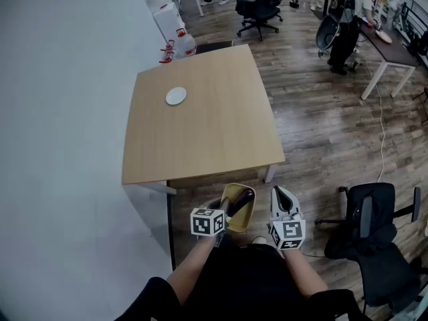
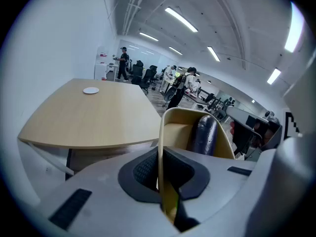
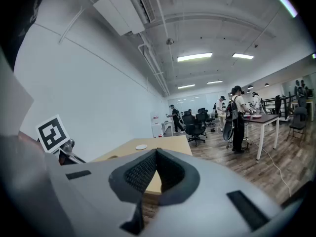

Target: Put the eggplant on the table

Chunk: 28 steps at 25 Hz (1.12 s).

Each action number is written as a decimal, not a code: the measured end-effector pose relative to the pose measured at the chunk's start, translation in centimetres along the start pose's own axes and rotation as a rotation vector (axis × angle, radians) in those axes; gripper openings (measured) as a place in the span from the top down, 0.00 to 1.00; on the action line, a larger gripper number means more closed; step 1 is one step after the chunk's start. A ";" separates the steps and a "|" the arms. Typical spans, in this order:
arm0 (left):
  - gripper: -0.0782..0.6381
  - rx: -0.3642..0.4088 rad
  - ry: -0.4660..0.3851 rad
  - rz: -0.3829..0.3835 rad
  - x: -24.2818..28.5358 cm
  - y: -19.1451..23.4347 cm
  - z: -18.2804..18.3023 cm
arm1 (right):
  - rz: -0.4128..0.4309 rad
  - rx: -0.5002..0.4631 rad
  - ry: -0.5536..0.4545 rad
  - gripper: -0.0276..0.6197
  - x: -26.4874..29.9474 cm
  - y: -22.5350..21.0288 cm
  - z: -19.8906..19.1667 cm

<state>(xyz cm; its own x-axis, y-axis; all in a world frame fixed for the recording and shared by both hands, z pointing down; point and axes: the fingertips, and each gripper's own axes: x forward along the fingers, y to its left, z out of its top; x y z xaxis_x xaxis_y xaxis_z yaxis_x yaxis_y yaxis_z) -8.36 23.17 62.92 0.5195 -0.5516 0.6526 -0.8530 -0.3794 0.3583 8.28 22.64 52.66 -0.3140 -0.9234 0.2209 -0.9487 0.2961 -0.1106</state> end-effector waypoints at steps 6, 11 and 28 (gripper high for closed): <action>0.87 0.018 0.009 0.028 -0.9 1.9 0.4 | 0.038 0.033 -0.037 0.86 0.5 1.2 1.1; 0.87 0.059 0.020 0.053 -1.3 2.2 0.4 | 0.033 0.048 -0.054 0.86 0.4 0.4 1.6; 0.87 0.044 0.058 -0.005 5.3 4.9 5.0 | 0.011 0.010 0.005 0.86 6.1 -1.8 0.9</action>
<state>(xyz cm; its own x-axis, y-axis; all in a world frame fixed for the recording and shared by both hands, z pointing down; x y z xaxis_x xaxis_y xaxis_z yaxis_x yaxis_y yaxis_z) -9.51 14.67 64.82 0.5186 -0.5066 0.6888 -0.8470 -0.4148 0.3326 8.12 16.23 53.38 -0.3250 -0.9187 0.2246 -0.9447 0.3042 -0.1225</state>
